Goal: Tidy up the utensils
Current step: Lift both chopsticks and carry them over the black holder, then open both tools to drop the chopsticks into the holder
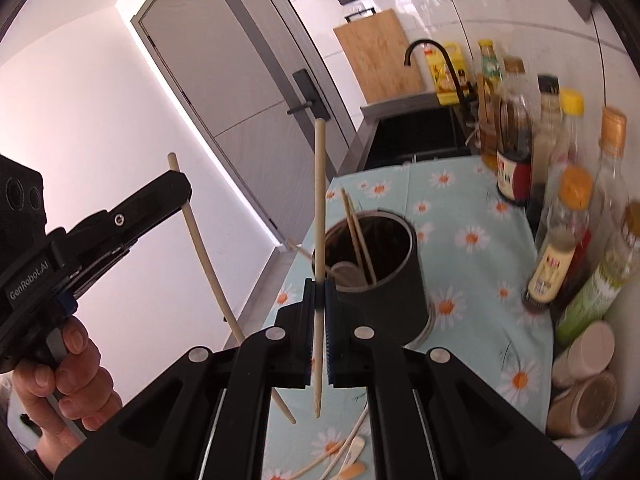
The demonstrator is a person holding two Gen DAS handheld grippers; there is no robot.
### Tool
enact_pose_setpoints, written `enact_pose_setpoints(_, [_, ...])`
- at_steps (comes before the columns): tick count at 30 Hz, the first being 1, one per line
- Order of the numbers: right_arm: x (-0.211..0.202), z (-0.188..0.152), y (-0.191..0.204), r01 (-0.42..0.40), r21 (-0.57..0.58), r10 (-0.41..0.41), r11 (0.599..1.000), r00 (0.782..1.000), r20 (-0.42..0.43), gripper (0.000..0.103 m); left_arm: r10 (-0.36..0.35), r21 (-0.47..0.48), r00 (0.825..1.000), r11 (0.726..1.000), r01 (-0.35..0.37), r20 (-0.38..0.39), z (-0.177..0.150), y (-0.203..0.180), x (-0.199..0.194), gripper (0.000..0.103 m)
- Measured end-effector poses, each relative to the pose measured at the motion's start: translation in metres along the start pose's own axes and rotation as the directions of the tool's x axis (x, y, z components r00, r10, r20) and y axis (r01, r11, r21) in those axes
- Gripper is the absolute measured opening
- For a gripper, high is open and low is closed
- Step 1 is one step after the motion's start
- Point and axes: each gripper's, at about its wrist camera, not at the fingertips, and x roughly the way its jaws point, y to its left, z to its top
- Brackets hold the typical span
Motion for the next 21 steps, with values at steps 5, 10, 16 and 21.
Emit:
enact_pose_setpoints(5, [0.004, 0.019, 0.000, 0.028, -0.037, -0.026, 0.999, 0.997, 0.071, 0.006, 0.050, 0.071, 0.997, 0.996, -0.054, 0.062, 0.020, -0.003, 0.007, 0.004])
enact_pose_setpoints(10, [0.009, 0.038, -0.007, 0.028, -0.031, -0.023, 0.999, 0.991, 0.130, 0.006, 0.048, 0.112, 0.991, 0.992, -0.062, 0.124, 0.035, -0.002, 0.012, 0.004])
enact_pose_setpoints(16, [0.011, 0.059, -0.007, 0.041, -0.055, -0.027, 0.998, 0.970, 0.240, 0.006, 0.033, 0.177, 0.976, 0.982, -0.073, 0.216, 0.048, -0.008, 0.020, 0.004])
enact_pose_setpoints(21, [0.018, 0.069, -0.005, 0.067, -0.071, -0.043, 0.995, 0.951, 0.306, 0.006, 0.028, 0.176, 0.965, 0.981, -0.077, 0.262, 0.048, -0.005, 0.030, 0.004])
